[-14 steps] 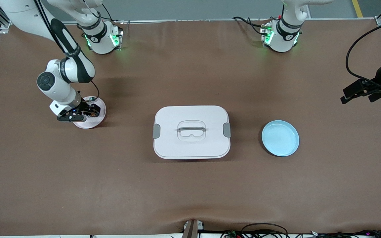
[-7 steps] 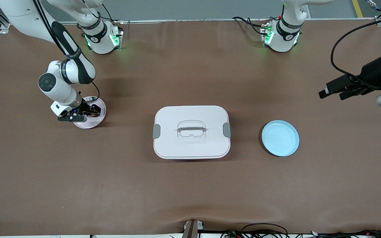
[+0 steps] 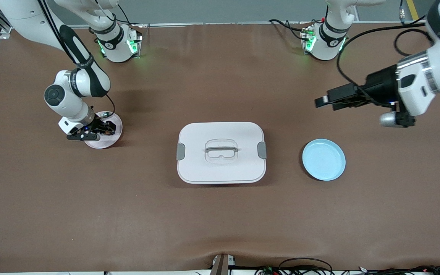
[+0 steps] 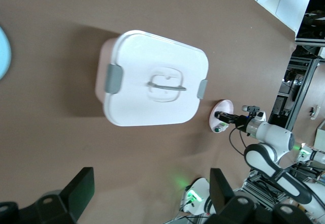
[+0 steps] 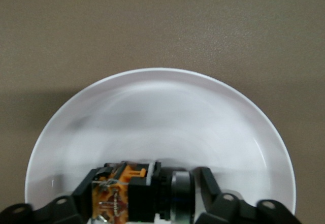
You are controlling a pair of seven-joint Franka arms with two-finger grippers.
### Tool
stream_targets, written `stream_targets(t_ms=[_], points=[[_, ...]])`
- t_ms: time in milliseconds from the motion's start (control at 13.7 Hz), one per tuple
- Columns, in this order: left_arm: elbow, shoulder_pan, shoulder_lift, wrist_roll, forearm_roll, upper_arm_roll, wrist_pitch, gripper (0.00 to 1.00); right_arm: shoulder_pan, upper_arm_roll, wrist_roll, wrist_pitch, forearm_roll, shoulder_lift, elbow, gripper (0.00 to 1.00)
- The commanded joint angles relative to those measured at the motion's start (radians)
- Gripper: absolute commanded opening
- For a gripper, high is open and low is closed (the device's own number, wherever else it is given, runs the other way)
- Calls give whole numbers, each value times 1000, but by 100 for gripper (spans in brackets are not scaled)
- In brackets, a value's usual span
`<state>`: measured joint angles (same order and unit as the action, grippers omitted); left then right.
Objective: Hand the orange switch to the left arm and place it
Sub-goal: 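Grasp the switch with the right gripper while the left gripper approaches the box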
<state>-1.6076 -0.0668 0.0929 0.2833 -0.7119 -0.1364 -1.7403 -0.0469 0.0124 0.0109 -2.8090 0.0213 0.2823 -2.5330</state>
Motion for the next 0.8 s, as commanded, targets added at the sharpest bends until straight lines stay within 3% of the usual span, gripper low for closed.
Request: stream_targets(t_ms=[0, 292, 729], points=[[23, -25, 44, 74, -20, -77, -117, 100, -22, 6, -8, 3, 9, 0, 0, 0], [25, -143, 79, 221, -20, -98, -292, 100, -36, 8, -9, 20, 9, -9, 2, 0], [22, -241, 116, 245, -57, -100, -398, 100, -36, 4, -9, 324, -1, -136, 106, 0]])
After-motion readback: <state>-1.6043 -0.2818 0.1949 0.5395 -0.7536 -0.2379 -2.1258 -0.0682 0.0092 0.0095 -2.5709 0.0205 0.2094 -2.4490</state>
